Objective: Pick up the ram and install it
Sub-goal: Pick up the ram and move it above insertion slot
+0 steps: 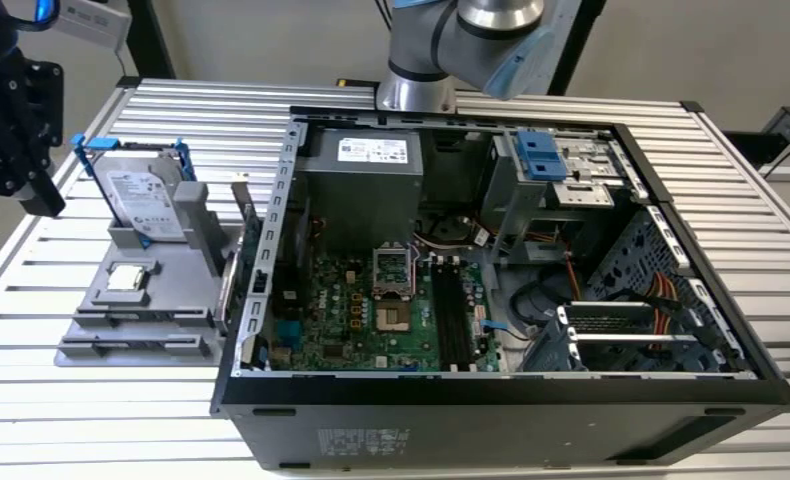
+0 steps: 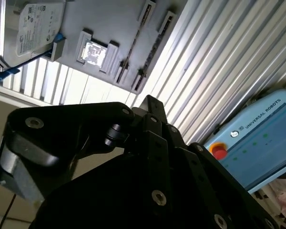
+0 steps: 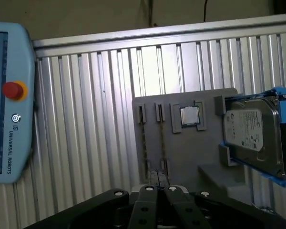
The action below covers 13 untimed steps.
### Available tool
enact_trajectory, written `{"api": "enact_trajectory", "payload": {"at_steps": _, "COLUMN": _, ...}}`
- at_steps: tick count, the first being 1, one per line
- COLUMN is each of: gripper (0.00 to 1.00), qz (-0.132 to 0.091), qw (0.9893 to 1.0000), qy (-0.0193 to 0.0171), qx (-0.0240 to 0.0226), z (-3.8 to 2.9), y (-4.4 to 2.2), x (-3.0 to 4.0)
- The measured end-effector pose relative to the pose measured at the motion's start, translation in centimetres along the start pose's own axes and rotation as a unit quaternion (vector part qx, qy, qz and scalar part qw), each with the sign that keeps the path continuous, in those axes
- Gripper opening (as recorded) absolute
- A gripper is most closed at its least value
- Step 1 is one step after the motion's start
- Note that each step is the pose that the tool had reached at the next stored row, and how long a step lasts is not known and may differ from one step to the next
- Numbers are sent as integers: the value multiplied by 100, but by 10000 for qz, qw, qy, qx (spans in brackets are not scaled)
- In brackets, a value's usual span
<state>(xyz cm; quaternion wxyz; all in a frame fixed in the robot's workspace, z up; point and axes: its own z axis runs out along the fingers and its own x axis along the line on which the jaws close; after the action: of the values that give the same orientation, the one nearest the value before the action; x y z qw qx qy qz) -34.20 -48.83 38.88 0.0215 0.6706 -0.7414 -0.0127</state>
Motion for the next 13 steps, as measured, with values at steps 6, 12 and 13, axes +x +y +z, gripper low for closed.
{"api": "enact_trajectory", "payload": {"at_steps": 6, "gripper": 0, "qz": -337, "qw": 9994, "qy": 16, "qx": 5, "z": 0, "y": 0, "x": -2}}
{"api": "enact_trajectory", "payload": {"at_steps": 12, "gripper": 0, "qz": -671, "qw": 9977, "qy": 32, "qx": 10, "z": 0, "y": 0, "x": -3}}
{"api": "enact_trajectory", "payload": {"at_steps": 13, "gripper": 0, "qz": -733, "qw": 9973, "qy": 35, "qx": 10, "z": 0, "y": 0, "x": -3}}
